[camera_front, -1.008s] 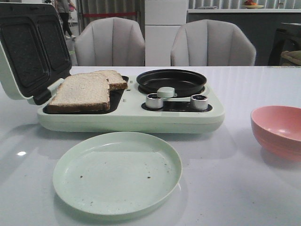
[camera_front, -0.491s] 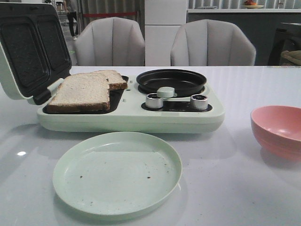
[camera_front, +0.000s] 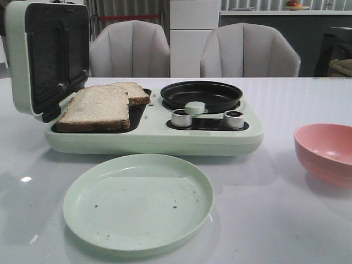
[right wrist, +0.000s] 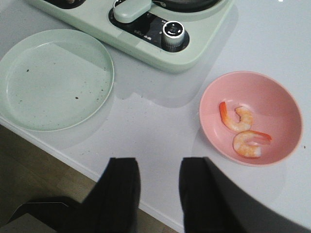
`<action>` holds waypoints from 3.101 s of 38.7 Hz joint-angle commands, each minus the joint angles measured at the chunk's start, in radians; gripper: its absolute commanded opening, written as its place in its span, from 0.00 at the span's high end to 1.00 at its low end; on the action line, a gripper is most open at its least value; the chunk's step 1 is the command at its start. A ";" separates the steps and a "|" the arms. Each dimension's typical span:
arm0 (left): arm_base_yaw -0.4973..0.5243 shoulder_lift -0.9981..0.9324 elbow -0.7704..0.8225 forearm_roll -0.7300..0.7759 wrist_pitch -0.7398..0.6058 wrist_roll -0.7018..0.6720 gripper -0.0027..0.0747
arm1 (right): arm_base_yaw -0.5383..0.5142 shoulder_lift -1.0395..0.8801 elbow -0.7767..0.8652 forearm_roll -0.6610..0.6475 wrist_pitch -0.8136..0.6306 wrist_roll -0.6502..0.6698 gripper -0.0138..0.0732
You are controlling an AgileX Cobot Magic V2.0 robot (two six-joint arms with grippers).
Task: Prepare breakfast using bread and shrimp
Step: 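Swing the sandwich maker lid down over the bread with the left gripper, then reach the right gripper to the pink bowl rim and grasp it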
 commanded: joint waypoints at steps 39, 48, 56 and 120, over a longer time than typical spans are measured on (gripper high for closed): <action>-0.544 -0.650 0.471 0.366 -0.333 0.054 0.84 | -0.005 -0.006 -0.026 -0.013 -0.073 0.002 0.45; -0.603 -0.828 0.635 0.366 -0.381 0.054 0.84 | -0.005 -0.006 -0.026 -0.013 -0.073 0.002 0.45; -0.644 -0.979 0.767 0.366 -0.402 0.054 0.84 | -0.005 -0.006 -0.026 -0.011 -0.075 0.002 0.45; -0.646 -1.089 0.881 0.352 -0.423 0.054 0.84 | -0.536 0.724 -0.288 0.020 -0.079 -0.009 0.17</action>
